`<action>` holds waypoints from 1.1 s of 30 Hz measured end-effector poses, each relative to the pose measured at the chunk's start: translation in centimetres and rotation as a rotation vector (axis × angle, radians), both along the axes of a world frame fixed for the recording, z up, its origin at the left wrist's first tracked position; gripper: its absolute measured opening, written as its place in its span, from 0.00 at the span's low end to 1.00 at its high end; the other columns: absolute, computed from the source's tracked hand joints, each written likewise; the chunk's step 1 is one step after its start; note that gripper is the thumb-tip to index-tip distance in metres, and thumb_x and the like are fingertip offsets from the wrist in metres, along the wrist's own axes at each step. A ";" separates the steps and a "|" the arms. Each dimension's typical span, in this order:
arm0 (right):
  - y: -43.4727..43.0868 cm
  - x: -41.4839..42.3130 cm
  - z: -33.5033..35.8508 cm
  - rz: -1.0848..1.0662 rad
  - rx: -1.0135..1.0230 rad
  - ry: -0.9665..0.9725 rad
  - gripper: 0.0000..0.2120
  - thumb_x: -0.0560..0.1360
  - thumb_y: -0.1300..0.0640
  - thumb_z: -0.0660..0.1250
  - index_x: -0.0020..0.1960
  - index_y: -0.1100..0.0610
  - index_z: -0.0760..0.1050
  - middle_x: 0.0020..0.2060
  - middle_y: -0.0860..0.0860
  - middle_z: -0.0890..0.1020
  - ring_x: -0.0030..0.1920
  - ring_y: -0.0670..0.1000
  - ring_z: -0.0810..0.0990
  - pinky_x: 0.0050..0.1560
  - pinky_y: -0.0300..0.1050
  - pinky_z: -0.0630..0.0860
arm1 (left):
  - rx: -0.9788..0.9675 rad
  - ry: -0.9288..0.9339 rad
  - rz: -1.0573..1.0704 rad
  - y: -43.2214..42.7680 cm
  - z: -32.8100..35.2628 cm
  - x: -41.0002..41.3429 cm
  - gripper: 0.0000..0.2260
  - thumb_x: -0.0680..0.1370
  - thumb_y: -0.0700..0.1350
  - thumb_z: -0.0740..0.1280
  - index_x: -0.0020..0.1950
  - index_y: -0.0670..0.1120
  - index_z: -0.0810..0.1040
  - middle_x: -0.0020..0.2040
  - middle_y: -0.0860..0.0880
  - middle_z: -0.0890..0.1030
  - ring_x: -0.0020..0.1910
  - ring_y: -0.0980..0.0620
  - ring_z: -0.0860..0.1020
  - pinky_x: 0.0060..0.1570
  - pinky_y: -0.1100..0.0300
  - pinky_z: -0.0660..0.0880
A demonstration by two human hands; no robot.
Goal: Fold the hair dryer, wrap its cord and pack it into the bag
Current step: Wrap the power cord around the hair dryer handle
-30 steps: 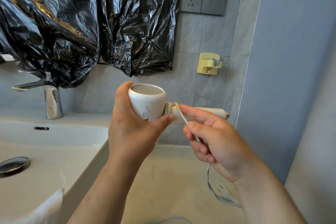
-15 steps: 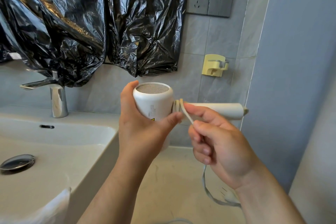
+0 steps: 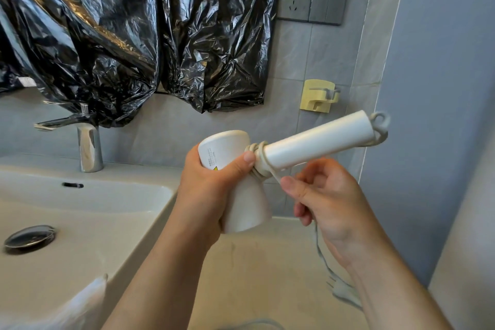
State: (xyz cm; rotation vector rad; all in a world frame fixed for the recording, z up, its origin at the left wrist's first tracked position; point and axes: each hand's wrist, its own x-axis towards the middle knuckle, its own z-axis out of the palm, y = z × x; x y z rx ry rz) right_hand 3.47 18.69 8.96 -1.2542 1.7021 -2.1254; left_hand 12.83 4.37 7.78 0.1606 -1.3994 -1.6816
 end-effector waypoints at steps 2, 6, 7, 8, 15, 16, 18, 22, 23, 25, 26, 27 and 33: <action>0.5 -0.5 -0.1 -0.010 0.079 0.104 0.21 0.65 0.59 0.77 0.55 0.51 0.75 0.42 0.56 0.82 0.25 0.48 0.73 0.23 0.39 0.65 | -0.040 -0.071 -0.115 -0.4 0.2 0.5 0.28 0.63 0.48 0.78 0.60 0.40 0.77 0.47 0.38 0.82 0.41 0.43 0.81 0.36 0.50 0.79; 0.8 -0.3 -0.6 0.120 0.184 0.205 0.23 0.64 0.57 0.72 0.58 0.47 0.75 0.32 0.44 0.81 0.28 0.45 0.75 0.26 0.33 0.68 | -0.116 -0.213 -0.295 -0.5 0.0 0.8 0.24 0.66 0.50 0.76 0.58 0.39 0.79 0.48 0.38 0.83 0.42 0.44 0.81 0.39 0.52 0.78; 0.8 -0.4 -0.7 0.130 0.171 0.196 0.21 0.64 0.58 0.71 0.57 0.49 0.76 0.30 0.43 0.80 0.28 0.43 0.75 0.26 0.32 0.68 | -0.118 -0.232 -0.290 -0.2 0.0 0.6 0.27 0.65 0.52 0.77 0.58 0.39 0.80 0.49 0.37 0.83 0.43 0.44 0.81 0.39 0.53 0.78; 0.8 -0.6 -0.7 0.131 0.165 0.184 0.20 0.65 0.58 0.70 0.57 0.50 0.76 0.29 0.42 0.79 0.28 0.41 0.75 0.26 0.31 0.67 | -0.110 -0.246 -0.263 0.0 0.0 0.3 0.30 0.62 0.55 0.78 0.58 0.39 0.80 0.50 0.37 0.83 0.43 0.44 0.81 0.39 0.52 0.78; 0.8 -1.3 -0.7 0.134 0.131 0.181 0.19 0.68 0.65 0.71 0.58 0.55 0.76 0.27 0.39 0.80 0.28 0.37 0.76 0.29 0.27 0.69 | -0.105 -0.263 -0.180 1.1 -0.6 -0.9 0.30 0.61 0.55 0.81 0.60 0.45 0.79 0.54 0.43 0.85 0.49 0.45 0.84 0.47 0.42 0.82; 0.8 -1.3 -0.6 0.159 0.107 0.161 0.17 0.70 0.68 0.71 0.57 0.56 0.76 0.28 0.40 0.81 0.28 0.37 0.76 0.29 0.27 0.69 | -0.064 -0.263 -0.194 0.9 -0.7 -0.9 0.33 0.61 0.55 0.81 0.62 0.46 0.77 0.55 0.43 0.84 0.49 0.44 0.84 0.44 0.45 0.82; 1.1 -1.2 -0.4 0.188 0.069 0.151 0.15 0.70 0.67 0.69 0.55 0.57 0.77 0.30 0.41 0.82 0.28 0.38 0.77 0.28 0.27 0.70 | -0.018 -0.247 -0.246 0.8 -0.6 -0.7 0.34 0.61 0.53 0.80 0.64 0.45 0.75 0.54 0.42 0.84 0.44 0.44 0.84 0.38 0.52 0.80; 1.3 -1.4 -0.3 0.157 0.114 0.238 0.10 0.73 0.69 0.68 0.52 0.59 0.78 0.28 0.41 0.81 0.27 0.37 0.76 0.29 0.27 0.69 | 0.044 -0.184 -0.393 1.7 -0.4 -0.6 0.22 0.67 0.48 0.74 0.58 0.41 0.80 0.45 0.42 0.85 0.37 0.48 0.82 0.34 0.55 0.79; 1.4 -1.6 -0.2 0.137 0.135 0.261 0.10 0.74 0.69 0.67 0.52 0.59 0.78 0.28 0.40 0.81 0.27 0.37 0.76 0.29 0.27 0.69 | 0.058 -0.184 -0.410 1.8 -0.5 -0.7 0.21 0.67 0.48 0.74 0.57 0.42 0.81 0.45 0.42 0.84 0.36 0.48 0.81 0.34 0.56 0.79; 1.7 -1.5 0.1 0.119 0.176 0.318 0.09 0.74 0.68 0.67 0.51 0.57 0.79 0.28 0.39 0.81 0.29 0.37 0.77 0.31 0.27 0.69 | 0.059 -0.193 -0.408 1.6 -0.8 -0.9 0.21 0.67 0.50 0.73 0.57 0.42 0.81 0.44 0.41 0.84 0.37 0.47 0.82 0.34 0.55 0.79; 1.9 -1.6 0.2 0.116 0.207 0.349 0.09 0.74 0.66 0.68 0.49 0.55 0.79 0.31 0.40 0.82 0.31 0.37 0.78 0.33 0.28 0.70 | 0.053 -0.210 -0.414 1.5 -0.9 -0.9 0.21 0.68 0.51 0.73 0.57 0.42 0.81 0.44 0.41 0.84 0.36 0.47 0.82 0.34 0.55 0.79; 2.1 -1.8 0.2 0.110 0.249 0.373 0.08 0.73 0.65 0.69 0.48 0.55 0.80 0.34 0.42 0.84 0.35 0.38 0.79 0.36 0.29 0.71 | 0.051 -0.235 -0.430 1.4 -1.1 -0.9 0.20 0.68 0.51 0.72 0.56 0.42 0.81 0.43 0.41 0.84 0.36 0.47 0.81 0.34 0.55 0.80; 3.6 -3.3 -0.3 0.142 0.533 0.473 0.21 0.68 0.57 0.74 0.60 0.51 0.79 0.54 0.49 0.85 0.56 0.48 0.82 0.59 0.49 0.76 | -0.116 -0.241 -0.479 -0.1 -1.8 -0.3 0.25 0.64 0.47 0.78 0.58 0.40 0.79 0.46 0.43 0.85 0.40 0.48 0.83 0.37 0.57 0.79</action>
